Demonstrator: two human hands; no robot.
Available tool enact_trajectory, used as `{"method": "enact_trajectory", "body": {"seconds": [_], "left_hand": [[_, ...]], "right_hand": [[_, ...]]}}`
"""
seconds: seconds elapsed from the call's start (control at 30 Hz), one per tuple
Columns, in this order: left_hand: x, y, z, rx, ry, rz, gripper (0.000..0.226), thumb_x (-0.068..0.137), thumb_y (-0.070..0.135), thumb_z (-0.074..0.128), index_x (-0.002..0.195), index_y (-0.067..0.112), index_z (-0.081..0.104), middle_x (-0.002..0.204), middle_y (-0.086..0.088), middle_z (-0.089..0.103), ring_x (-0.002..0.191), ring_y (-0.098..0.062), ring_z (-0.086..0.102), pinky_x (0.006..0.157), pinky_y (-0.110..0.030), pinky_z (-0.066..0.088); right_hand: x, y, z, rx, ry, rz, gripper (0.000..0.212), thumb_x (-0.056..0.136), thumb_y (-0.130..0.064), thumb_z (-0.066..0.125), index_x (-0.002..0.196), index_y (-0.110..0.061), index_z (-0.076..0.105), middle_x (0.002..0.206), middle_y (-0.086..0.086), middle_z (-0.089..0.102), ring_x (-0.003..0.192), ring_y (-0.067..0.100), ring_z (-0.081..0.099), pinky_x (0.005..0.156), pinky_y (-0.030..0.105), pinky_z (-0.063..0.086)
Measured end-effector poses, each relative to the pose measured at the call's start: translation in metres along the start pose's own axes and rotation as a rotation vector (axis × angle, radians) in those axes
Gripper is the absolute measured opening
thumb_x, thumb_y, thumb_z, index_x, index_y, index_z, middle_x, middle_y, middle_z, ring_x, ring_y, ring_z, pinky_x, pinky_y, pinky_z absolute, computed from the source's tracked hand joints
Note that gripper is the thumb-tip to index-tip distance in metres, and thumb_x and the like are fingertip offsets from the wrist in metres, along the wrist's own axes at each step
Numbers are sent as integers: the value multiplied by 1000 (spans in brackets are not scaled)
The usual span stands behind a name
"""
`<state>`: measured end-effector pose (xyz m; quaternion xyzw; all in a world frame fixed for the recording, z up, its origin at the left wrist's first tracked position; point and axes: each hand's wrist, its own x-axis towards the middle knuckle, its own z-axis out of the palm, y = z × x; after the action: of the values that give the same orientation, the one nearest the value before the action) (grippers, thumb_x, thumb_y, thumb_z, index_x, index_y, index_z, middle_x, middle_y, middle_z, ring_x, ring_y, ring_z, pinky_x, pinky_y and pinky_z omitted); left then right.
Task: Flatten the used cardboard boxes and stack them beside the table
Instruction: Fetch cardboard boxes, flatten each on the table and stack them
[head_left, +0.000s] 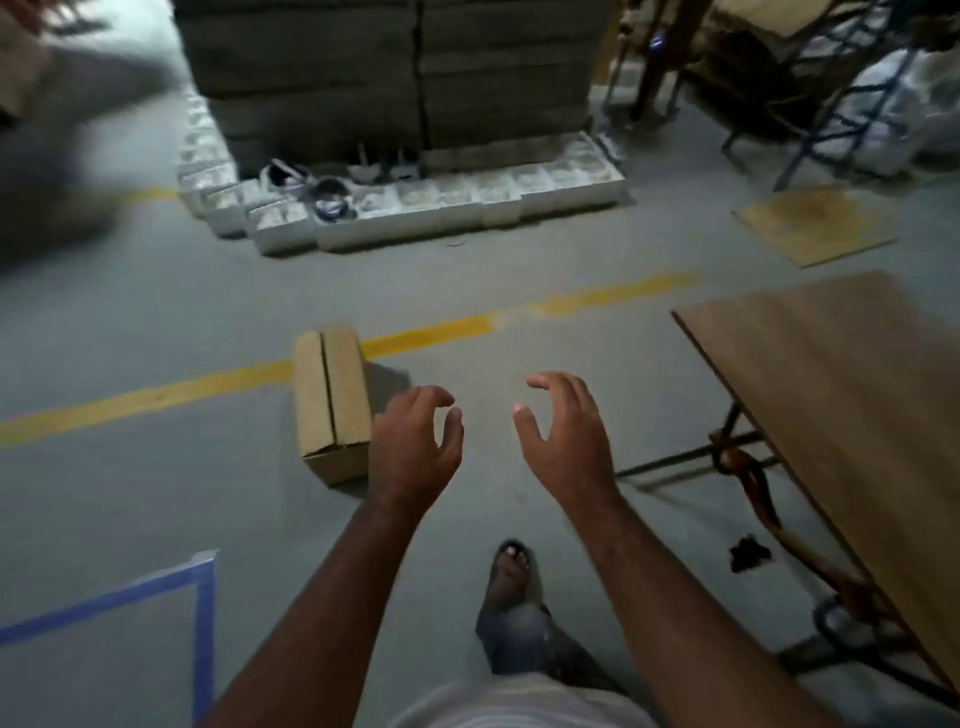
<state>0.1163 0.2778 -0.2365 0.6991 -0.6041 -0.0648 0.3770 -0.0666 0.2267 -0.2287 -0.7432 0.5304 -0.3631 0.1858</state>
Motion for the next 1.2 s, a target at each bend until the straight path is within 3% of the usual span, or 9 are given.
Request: {"method": "enact_trajectory", "body": {"seconds": [0.27, 0.43, 0.6, 0.7, 0.8, 0.93, 1.07, 1.13, 1.2], "left_hand": [[74, -114, -9, 266, -27, -296, 31, 89, 40, 48, 98, 17, 68, 94, -3, 69, 88, -30, 65, 75, -43, 54], [125, -173, -3, 408, -148, -428, 19, 92, 32, 56, 100, 18, 67, 96, -1, 68, 91, -28, 64, 78, -43, 52], [148, -246, 1, 414, -260, -546, 20, 94, 29, 65, 112, 21, 65, 108, 2, 65, 101, -17, 59, 84, -35, 44], [152, -327, 29, 354, -260, -674, 24, 94, 31, 67, 114, 19, 65, 110, 2, 64, 102, -16, 58, 86, -36, 47], [142, -434, 90, 201, -213, -912, 33, 94, 29, 69, 121, 11, 64, 119, -7, 65, 110, -25, 60, 92, -44, 51], [117, -572, 191, -107, -116, -1362, 60, 93, 35, 73, 138, 1, 51, 137, -20, 58, 126, -35, 55, 102, -41, 44], [78, -673, 269, -313, -146, -1484, 69, 85, 44, 80, 135, 7, 51, 122, -2, 58, 114, -26, 58, 90, -35, 45], [58, -699, 291, -430, -109, -1518, 69, 78, 53, 82, 128, 15, 53, 117, -1, 64, 103, -18, 61, 85, -36, 46], [50, -704, 302, -528, -46, -1543, 58, 87, 40, 79, 129, 23, 43, 119, 3, 58, 100, -10, 55, 84, -39, 42]], "right_hand": [[119, 2, 144, 156, -289, -37, 42, 91, -40, 50, 115, -9, 66, 114, 8, 64, 109, 28, 62, 92, 21, 40], [178, 7, 209, 127, -487, -2, 40, 91, -37, 56, 121, -11, 64, 120, 6, 63, 113, 26, 61, 91, 28, 45], [205, 13, 276, 52, -682, 44, 45, 95, -40, 56, 131, -14, 59, 129, 4, 59, 120, 21, 58, 92, 29, 46], [205, 36, 353, 0, -814, 117, 46, 98, -38, 62, 138, -16, 53, 137, 2, 56, 125, 20, 55, 97, 31, 47], [194, 80, 462, 19, -946, 348, 47, 97, -36, 66, 138, -16, 54, 135, 2, 57, 124, 19, 56, 102, 32, 47], [167, 152, 619, 133, -1023, 932, 36, 97, -36, 65, 126, -17, 61, 125, 6, 64, 113, 20, 62, 104, 44, 52], [114, 225, 741, 127, -991, 1063, 89, 91, -50, 70, 160, -13, 28, 164, 8, 33, 145, 27, 42, 114, 48, 43], [96, 242, 768, 181, -1001, 1135, 102, 83, -61, 73, 161, -15, 25, 165, 7, 32, 146, 27, 41, 115, 49, 42], [87, 249, 776, 266, -962, 1208, 106, 73, -67, 76, 156, -19, 33, 156, 5, 44, 137, 25, 48, 112, 50, 44]]}}
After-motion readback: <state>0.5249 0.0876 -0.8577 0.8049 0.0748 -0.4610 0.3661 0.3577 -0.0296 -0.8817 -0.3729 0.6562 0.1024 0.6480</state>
